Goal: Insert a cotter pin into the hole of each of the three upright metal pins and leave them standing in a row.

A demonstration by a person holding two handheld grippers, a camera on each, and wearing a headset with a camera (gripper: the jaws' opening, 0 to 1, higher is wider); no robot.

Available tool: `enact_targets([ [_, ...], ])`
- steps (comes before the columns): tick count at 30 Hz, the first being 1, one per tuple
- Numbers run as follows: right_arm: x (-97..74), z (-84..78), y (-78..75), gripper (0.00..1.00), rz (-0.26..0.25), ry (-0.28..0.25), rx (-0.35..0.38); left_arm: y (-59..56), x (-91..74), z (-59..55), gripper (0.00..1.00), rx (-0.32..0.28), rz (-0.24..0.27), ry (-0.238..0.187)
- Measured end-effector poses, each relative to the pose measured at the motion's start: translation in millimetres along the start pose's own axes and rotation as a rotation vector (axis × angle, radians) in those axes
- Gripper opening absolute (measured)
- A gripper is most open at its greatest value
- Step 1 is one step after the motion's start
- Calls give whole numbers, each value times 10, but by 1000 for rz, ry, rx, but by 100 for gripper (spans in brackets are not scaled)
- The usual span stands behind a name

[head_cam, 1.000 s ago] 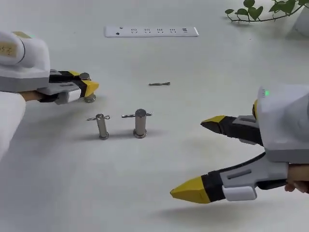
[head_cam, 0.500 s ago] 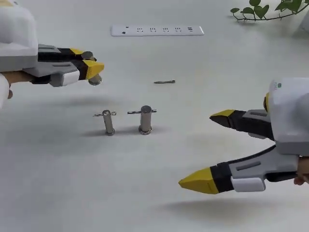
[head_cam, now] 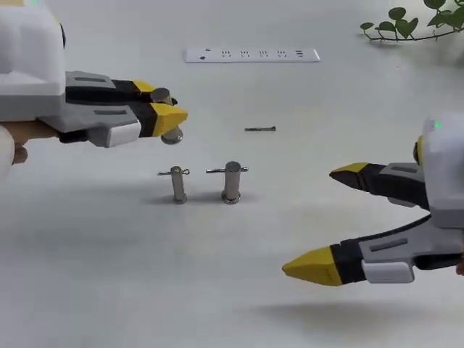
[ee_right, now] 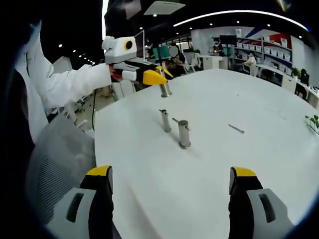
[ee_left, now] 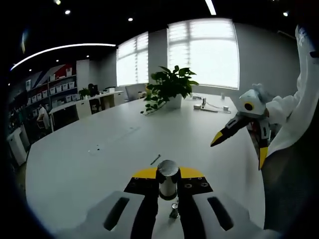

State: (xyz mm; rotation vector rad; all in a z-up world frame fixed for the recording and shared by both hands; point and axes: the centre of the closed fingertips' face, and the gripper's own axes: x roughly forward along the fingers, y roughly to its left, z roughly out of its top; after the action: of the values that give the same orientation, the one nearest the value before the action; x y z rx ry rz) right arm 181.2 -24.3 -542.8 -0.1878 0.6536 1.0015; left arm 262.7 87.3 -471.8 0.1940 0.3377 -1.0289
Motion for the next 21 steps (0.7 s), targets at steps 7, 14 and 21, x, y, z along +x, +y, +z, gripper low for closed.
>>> enact_targets([
  [7,-68,15,3,95,-6,-7,-15,-291,-32,-101,10,-10,-25,10],
  [14,-91,-14,44,95,-1,-1,-28,-569,-25,-228,10,-27,-54,32],
  [21,-96,-13,76,95,2,-3,-31,-704,51,-367,10,-40,-92,58],
])
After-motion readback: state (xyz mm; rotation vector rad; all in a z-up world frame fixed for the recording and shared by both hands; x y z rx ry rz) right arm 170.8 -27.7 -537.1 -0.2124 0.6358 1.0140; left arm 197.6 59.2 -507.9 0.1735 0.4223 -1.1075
